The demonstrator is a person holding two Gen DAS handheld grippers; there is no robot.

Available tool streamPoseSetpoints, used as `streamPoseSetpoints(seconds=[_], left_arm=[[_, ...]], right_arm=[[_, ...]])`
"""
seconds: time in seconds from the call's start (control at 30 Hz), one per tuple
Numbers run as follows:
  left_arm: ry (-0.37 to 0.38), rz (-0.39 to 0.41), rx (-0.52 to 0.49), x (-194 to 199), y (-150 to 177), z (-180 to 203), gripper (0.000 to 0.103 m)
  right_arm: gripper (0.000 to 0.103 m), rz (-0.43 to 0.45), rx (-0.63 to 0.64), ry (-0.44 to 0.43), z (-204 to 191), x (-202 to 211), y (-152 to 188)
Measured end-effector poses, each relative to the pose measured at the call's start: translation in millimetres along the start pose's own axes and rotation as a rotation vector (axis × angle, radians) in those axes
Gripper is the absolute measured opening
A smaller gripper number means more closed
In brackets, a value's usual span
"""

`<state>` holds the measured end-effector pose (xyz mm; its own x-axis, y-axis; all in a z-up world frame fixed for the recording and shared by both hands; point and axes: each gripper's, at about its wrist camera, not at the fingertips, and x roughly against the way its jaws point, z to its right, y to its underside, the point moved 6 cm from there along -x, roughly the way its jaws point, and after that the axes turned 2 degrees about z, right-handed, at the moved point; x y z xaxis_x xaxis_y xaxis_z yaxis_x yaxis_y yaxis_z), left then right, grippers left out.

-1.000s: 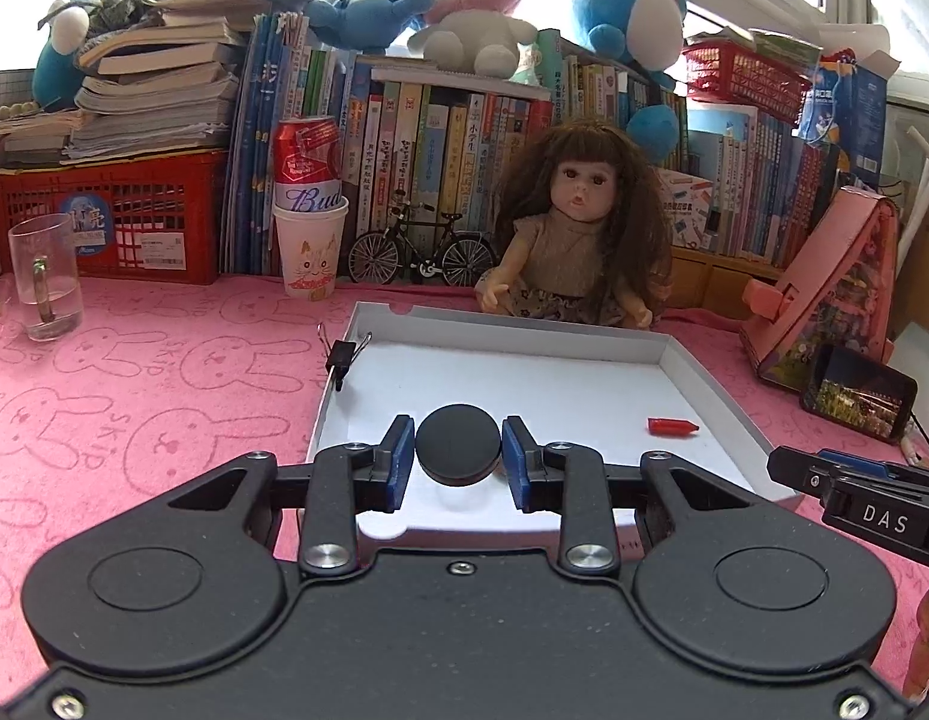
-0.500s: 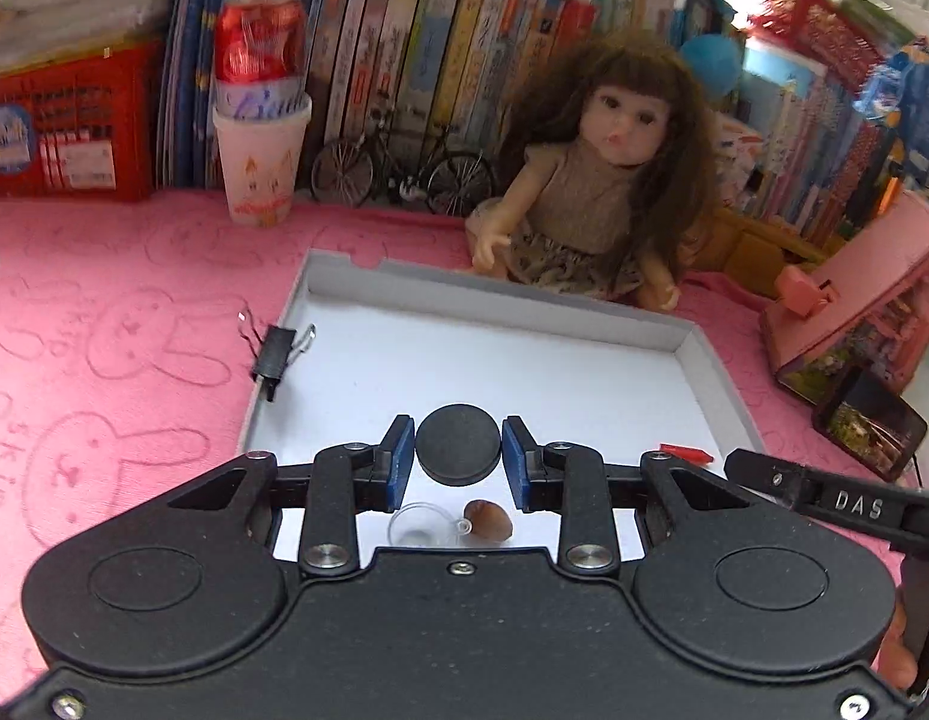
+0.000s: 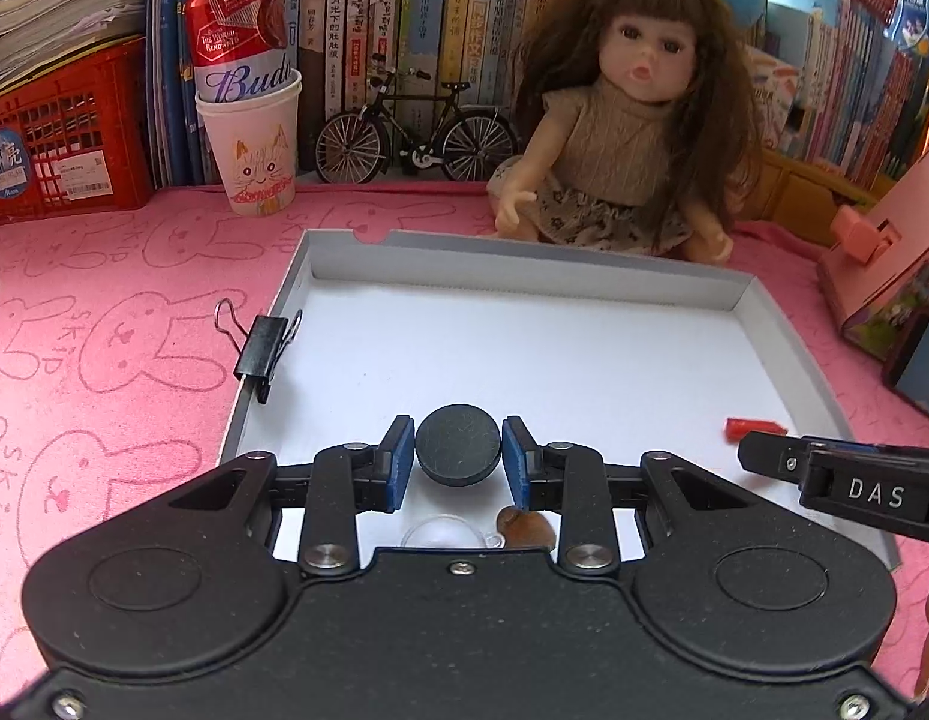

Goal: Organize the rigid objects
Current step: 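Carry the disc in the left tool into the tray while the right tool carries the marker, then open the right tool to drop the marker in the tray while the left tool releases the disc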

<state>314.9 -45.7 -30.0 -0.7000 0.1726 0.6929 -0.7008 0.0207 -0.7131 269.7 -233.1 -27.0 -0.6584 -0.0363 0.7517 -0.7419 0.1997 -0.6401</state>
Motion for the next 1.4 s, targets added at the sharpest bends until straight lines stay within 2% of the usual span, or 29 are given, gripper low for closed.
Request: streamPoseSetpoints(seconds=[0.4,0.53,0.57,0.63,1.17,1.4], left_arm=[[-0.009,0.0,-0.013,-5.0,7.7,1.2,0.03],[-0.006,0.006,-0.02,-3.8,8.5,2.5,0.03],[-0.004,0.007,-0.018,-2.7,8.7,2.6,0.034],[0.005,0.015,-0.014,0.5,8.5,2.8,0.042],[0.052,0.156,-0.076,60.9,8.0,11.2,0.077],[0.094,0.187,-0.082,89.0,20.4,15.2,0.079]], right_arm=[[0.049,0.002,-0.001,0.006,0.6,-3.7,2.6],[0.052,0.014,0.008,0.003,0.2,-2.7,3.9],[0.052,0.017,0.007,0.001,0.5,-2.2,4.2],[0.062,0.024,0.003,-0.005,1.1,-0.5,4.5],[0.084,0.15,0.044,-0.062,-3.4,41.8,4.6],[0.088,0.221,0.103,-0.093,-10.7,70.1,14.5]])
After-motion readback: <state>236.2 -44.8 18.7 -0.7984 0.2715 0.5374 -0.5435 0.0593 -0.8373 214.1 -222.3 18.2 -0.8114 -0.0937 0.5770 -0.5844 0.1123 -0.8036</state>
